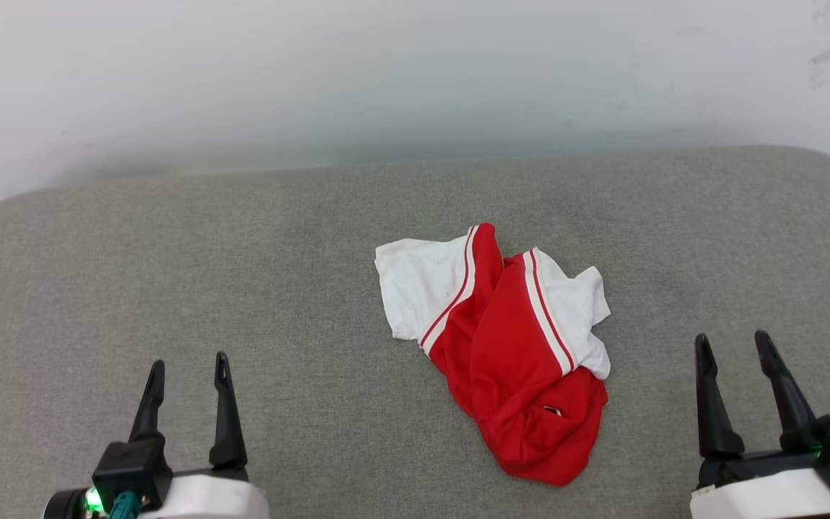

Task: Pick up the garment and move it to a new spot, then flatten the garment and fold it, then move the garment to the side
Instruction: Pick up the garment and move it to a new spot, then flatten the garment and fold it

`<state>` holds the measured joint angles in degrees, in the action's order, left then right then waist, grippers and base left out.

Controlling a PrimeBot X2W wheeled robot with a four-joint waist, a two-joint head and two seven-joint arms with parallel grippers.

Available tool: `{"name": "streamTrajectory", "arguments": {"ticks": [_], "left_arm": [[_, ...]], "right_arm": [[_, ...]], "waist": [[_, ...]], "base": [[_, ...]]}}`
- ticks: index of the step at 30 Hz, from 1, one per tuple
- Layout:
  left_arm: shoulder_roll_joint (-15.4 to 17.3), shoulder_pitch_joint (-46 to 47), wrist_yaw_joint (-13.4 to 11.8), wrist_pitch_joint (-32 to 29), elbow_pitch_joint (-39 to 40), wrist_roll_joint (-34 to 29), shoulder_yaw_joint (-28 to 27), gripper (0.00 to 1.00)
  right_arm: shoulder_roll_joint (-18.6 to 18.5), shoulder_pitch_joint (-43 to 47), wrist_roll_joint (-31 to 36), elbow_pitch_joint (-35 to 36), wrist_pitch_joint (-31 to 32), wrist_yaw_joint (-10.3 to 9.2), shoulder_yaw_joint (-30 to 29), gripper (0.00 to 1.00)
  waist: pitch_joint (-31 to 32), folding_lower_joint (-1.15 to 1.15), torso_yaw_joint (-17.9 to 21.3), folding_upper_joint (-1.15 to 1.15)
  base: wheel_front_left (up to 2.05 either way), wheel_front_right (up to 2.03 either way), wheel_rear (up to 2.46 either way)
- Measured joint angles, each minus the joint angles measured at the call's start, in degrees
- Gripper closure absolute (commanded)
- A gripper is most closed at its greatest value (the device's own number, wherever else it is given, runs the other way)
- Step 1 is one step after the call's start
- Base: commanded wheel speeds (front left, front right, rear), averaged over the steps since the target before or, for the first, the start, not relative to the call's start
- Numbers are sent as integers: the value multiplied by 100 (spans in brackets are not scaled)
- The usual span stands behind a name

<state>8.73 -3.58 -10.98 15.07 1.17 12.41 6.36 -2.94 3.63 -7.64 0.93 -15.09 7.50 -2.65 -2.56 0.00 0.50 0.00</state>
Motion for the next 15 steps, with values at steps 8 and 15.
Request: {"name": "streamTrajectory", "arguments": {"ticks": [8, 15], "left_arm": [[-375, -415, 424, 0, 46, -387, -431, 0], [-522, -514, 648, 0, 5, -506, -670, 0]], "right_arm": [[1, 243, -93, -25, 0, 0, 120, 0], [0, 326, -147, -37, 0, 0, 136, 0]], "waist": [[156, 0, -50, 0], [210, 0, -108, 0]], "base": [[0, 0, 0], [0, 0, 0]]}}
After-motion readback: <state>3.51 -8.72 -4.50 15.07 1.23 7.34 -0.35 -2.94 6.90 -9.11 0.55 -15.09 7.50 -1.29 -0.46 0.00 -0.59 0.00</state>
